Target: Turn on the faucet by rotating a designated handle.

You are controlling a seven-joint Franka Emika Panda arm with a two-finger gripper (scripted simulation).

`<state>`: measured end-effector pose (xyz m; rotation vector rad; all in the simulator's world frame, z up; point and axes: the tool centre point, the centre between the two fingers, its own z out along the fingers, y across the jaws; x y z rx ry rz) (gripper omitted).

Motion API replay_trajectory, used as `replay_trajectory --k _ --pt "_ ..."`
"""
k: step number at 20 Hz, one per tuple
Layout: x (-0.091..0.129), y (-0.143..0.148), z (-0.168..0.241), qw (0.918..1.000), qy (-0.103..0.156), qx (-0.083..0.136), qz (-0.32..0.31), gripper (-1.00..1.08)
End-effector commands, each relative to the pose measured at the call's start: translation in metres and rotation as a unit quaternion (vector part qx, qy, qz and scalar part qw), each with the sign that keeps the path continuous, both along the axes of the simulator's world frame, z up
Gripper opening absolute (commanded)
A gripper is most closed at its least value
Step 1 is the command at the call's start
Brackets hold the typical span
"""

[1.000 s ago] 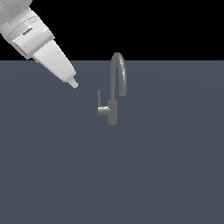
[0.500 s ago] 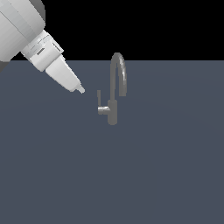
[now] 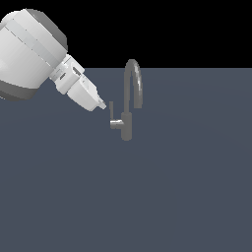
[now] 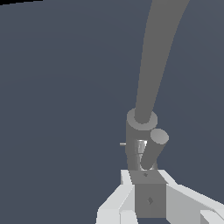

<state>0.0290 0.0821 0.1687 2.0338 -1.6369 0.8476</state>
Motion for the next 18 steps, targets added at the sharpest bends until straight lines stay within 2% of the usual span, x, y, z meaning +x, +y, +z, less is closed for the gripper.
replay_trajectory --k 1,9,18 --pt "0.01 -0.006 -0.005 0.9998 -0.009 -0.006 -0.018 -1.0" --pt "0.031 -0.021 -0.011 0.9979 -0.028 -0.02 -0.056 -1.0" --pt "0.035 -0.024 -0.011 0.9973 -0.031 -0.022 -0.062 -1.0"
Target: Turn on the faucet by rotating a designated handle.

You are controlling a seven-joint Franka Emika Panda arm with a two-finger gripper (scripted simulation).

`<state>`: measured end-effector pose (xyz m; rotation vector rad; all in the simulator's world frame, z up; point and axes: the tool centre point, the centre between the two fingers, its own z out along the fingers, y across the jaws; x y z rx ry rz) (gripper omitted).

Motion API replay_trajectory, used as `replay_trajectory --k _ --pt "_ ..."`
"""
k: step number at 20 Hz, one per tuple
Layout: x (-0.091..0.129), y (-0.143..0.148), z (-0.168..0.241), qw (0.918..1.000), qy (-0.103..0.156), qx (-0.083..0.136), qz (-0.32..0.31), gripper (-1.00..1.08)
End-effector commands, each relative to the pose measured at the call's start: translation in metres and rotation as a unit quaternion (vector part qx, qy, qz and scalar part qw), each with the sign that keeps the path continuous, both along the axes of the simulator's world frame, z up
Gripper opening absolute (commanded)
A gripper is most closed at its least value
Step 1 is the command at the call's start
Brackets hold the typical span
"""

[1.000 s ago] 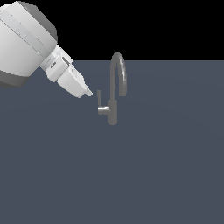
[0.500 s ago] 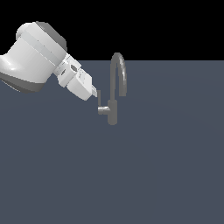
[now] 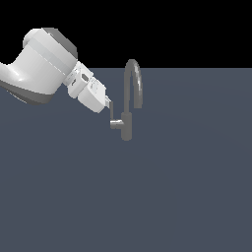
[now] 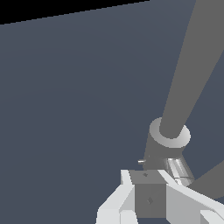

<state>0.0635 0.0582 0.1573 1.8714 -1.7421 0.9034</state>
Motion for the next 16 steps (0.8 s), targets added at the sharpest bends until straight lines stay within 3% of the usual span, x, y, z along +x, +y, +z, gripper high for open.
replay_trajectory --k 1,16 --pt "0.0 0.0 0.0 1.0 0.0 0.0 0.0 -1.0" --pt "-0.037 -0.007 0.009 1.0 0.0 0.0 0.0 -1.0"
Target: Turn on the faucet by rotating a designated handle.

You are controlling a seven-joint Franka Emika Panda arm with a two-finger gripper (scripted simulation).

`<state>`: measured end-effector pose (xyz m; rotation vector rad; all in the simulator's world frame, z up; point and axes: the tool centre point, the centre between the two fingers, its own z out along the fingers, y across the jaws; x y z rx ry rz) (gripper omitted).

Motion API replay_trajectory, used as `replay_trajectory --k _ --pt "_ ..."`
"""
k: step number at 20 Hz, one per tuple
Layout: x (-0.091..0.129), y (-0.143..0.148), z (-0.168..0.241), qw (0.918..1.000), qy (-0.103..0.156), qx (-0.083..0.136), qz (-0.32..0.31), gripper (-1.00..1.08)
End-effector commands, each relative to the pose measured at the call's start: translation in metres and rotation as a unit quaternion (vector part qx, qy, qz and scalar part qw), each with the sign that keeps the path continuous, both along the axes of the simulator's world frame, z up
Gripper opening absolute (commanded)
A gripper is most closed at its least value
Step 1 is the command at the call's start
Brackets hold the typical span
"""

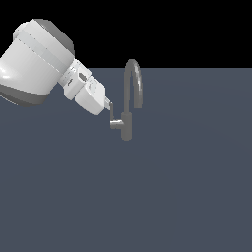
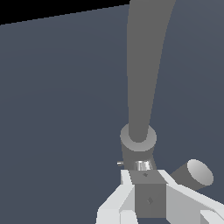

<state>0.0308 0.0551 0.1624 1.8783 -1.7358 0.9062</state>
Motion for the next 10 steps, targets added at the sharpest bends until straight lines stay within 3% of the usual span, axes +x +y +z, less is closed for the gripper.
replay_trajectory --k 1,10 --pt "-0.007 -0.004 0.005 1.0 0.0 0.0 -0.004 -1.0" --pt "-0.023 -0.004 -0.002 1.0 -0.001 0.001 -0.001 -1.0"
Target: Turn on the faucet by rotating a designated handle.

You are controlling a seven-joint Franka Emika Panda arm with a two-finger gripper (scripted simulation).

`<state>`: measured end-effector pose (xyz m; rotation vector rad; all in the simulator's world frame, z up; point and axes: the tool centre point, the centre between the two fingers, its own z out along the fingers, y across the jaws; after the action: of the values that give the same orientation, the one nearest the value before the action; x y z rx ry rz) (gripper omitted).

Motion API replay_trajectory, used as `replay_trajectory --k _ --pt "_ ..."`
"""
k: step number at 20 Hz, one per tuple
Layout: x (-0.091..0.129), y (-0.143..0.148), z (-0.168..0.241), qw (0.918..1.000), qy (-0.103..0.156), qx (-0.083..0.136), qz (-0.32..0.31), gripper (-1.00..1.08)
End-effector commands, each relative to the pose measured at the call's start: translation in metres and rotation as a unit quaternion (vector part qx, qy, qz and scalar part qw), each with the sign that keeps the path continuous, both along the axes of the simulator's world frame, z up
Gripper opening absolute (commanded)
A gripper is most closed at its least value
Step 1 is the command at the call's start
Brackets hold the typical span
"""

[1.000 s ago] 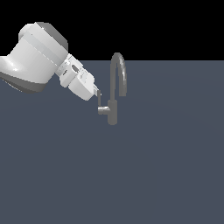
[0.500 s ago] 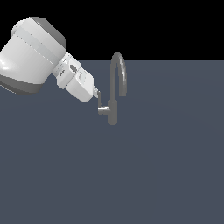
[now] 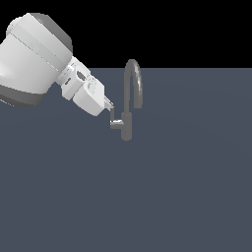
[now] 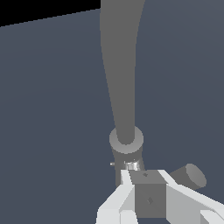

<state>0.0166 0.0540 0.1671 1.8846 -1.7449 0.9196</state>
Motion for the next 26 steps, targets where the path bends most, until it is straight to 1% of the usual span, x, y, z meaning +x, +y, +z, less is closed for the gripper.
replay_trajectory --k 1,11,12,13,25,26 --pt "-0.012 -0.004 -0.007 1.0 0.006 -0.002 -0.003 -1.0" --pt "-0.043 -0.012 -0.019 1.0 0.007 -0.003 -0.006 -1.0" --pt "-0.043 -0.012 -0.019 1.0 0.007 -0.003 -0.006 -1.0" --pt "-0.032 -0.001 -0.011 1.0 -0.002 0.003 0.003 -1.0" --pt "-0.066 -0.016 -0.066 1.0 0.006 -0.003 -0.006 -1.0" --pt "-0.066 -0.016 -0.066 1.0 0.006 -0.003 -0.006 -1.0"
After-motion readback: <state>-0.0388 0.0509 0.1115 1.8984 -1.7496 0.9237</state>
